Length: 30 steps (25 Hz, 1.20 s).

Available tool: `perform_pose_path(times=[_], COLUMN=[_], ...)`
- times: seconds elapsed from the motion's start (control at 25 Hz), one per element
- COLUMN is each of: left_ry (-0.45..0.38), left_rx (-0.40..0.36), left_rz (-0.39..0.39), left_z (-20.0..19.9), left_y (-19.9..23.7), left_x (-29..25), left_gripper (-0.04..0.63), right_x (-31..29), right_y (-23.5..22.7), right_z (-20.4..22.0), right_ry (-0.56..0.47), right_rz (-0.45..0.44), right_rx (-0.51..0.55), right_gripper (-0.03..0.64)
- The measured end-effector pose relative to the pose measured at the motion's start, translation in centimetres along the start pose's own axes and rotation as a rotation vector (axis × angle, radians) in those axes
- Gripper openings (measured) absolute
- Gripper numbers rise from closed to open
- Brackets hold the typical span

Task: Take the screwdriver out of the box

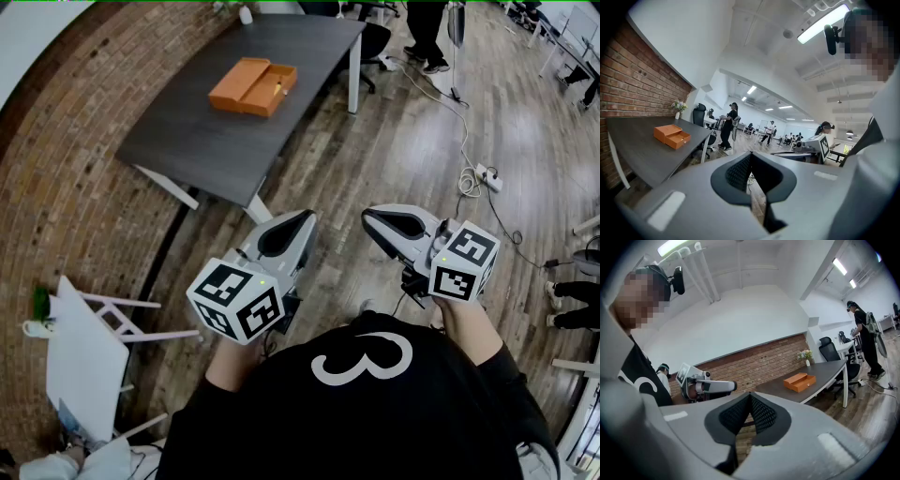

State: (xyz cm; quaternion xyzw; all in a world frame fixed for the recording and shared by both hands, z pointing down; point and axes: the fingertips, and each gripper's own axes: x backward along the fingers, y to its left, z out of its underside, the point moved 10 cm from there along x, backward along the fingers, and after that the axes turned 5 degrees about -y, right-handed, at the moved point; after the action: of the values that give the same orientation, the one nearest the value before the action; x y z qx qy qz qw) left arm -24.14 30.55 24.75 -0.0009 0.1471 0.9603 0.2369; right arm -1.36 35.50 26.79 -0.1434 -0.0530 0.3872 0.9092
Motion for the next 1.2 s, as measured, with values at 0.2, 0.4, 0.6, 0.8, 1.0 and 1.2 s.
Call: perform_pose_path(times=[0.2,0.4,0.6,0.8,1.0,1.2], left_ry=[-0.001,-0.001,-0.006,0.004,0.011,0.019], left_rx=[-0.008,-0.016,-0.019,-0.027,-0.030,-0.002], left_rz=[0.002,0.018,0.020,0.020,0.010,-0.018], left_z=[-0.4,-0.4,-0.3,-0.3,-0.8,-1.6], left_y=[-0.1,-0.1,0.4,1.4,3.1,6.3], left_x=[0.2,0.0,-0.9,-2.5,-5.2,-9.6], left_gripper=[0.011,0.011,0.011,0.011,0.011,0.011], right_x=[-0.1,0.0,-0.2,-0.8,-2.1,-4.3], right_y=[0.4,0.2,-0.7,-2.7,-5.8,-11.3], right_z=[-0.4,-0.4,-0.5,-0.7,-1.4,-2.6], right_ry=[-0.001,0.000,-0.023,-0.045,-0.056,-0.035], right_rz=[0.001,0.012,0.022,0.019,-0.003,-0.027], right_rx=[0.015,0.011,0.012,-0.001,-0.002,-0.041], right_gripper=[0.000,0.000,0.002,0.002,0.002,0.002])
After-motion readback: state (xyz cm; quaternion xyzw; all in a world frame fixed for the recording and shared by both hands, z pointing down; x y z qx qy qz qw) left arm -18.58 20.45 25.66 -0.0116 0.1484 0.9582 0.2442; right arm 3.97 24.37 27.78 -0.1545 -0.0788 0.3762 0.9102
